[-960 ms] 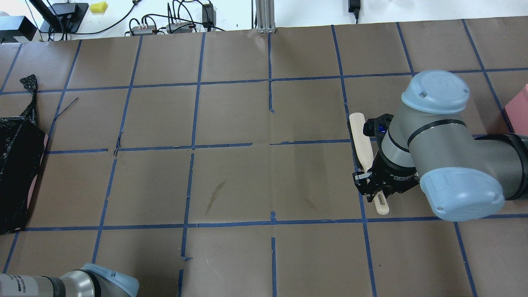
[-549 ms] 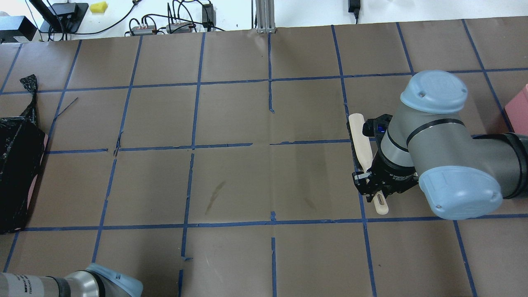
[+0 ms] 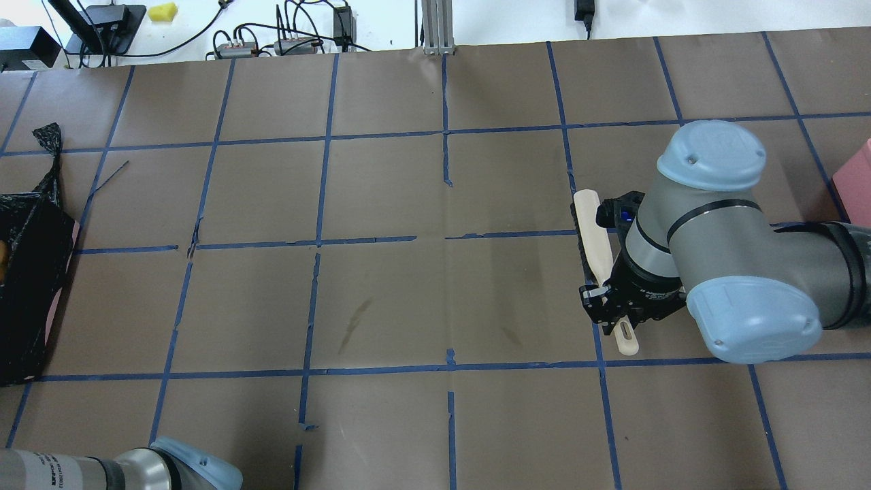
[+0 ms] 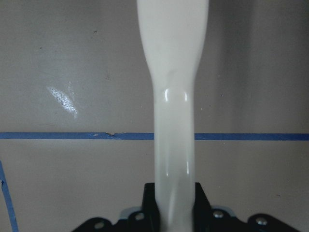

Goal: Sweep and dump trash in nearest bin
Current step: 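Lower the brush to the table and open the right gripper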

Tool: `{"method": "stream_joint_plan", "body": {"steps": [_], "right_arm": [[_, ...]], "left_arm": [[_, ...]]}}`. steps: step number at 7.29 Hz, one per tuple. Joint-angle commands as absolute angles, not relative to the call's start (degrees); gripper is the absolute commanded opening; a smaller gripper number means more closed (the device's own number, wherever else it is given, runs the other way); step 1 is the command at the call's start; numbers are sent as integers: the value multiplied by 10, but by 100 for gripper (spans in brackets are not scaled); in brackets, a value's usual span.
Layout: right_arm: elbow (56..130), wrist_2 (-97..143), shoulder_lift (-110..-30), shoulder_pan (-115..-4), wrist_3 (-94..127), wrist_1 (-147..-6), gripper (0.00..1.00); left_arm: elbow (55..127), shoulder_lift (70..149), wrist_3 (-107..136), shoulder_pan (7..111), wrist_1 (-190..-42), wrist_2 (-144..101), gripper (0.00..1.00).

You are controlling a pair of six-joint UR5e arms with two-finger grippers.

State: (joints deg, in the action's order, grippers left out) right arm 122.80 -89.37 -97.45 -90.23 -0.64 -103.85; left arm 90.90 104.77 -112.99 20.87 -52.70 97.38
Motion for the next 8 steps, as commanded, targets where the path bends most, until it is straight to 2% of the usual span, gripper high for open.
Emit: {"method": "stream_joint_plan", "body": {"steps": [1,4,5,7,8], "right_arm": [[1253,-893,-932,-900,-7,-1121,2],[1259,-889,-908,-894,-7,-1145,4],[1259,-889,-900,-891,-6,-1143,8],[1259,-887,-895,-889,-7,-1142,28],[1259,-887,-890,-889,-7,-1141,29]], "left_arm": [[929,1037,-1148,208,-490,974,4],[933,1003,-1169,223,-488,976,4],[934,991,-1187,226,-488,976,4],[946,977,-1219,231,-474,977,4],[954,974,-1233,231,-473,978,4]]}}
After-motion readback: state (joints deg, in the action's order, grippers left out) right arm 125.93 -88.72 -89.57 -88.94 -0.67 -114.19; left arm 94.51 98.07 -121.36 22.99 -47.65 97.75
